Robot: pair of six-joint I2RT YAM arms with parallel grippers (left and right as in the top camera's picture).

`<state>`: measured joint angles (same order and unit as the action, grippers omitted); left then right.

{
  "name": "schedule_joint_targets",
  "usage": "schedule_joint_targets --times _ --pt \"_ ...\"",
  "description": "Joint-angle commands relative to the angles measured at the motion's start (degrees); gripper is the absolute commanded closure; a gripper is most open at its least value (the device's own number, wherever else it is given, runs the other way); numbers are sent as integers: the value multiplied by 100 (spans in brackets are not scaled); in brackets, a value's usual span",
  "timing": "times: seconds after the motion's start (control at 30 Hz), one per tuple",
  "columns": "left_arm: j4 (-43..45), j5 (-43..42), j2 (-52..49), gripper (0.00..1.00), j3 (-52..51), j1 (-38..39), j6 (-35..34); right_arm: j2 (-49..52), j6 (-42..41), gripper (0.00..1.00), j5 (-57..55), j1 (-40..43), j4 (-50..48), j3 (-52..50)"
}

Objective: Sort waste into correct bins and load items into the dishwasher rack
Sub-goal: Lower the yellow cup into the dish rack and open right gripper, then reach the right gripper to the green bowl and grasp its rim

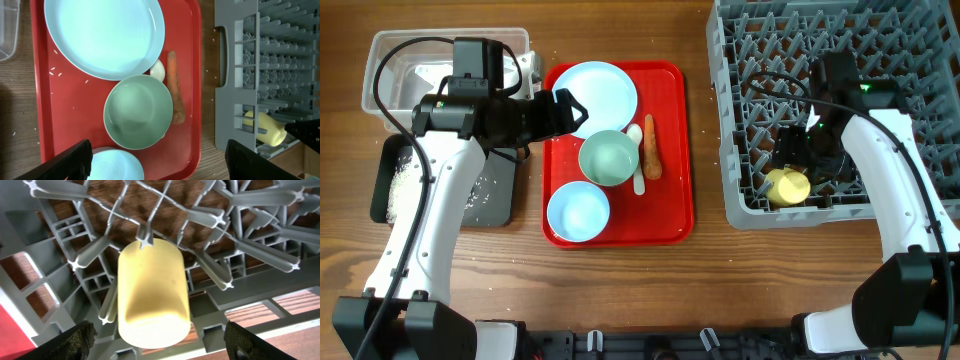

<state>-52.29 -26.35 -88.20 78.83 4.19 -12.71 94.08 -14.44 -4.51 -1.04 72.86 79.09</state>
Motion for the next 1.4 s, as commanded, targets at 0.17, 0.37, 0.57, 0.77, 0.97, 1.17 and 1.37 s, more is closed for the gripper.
schedule_joint_targets --times 0.17,0.37,0.57,0.77,0.97,1.17,1.37 --pt "-13 173 13 15 -24 22 74 4 446 16 1097 -219 177 1462" --pt "-275 544 13 15 -24 22 212 11 376 16 1099 -1093 -216 1777" --pt "-328 1211 13 16 -24 372 352 11 330 16 1539 -1399 -627 1777" --pt "-411 2820 13 15 -24 1141 190 94 55 18 1617 -1939 -1147 1764" --pt "-413 2791 13 15 -24 713 -601 612 -212 20 1611 -2509 -1808 1762" --pt "-393 2796 13 15 -24 621 -656 1366 -227 22 1620 -2830 -2033 1759" --pt "-396 2793 13 11 -24 -22 -1268 2234 -92 40 1617 -3211 -2559 1759"
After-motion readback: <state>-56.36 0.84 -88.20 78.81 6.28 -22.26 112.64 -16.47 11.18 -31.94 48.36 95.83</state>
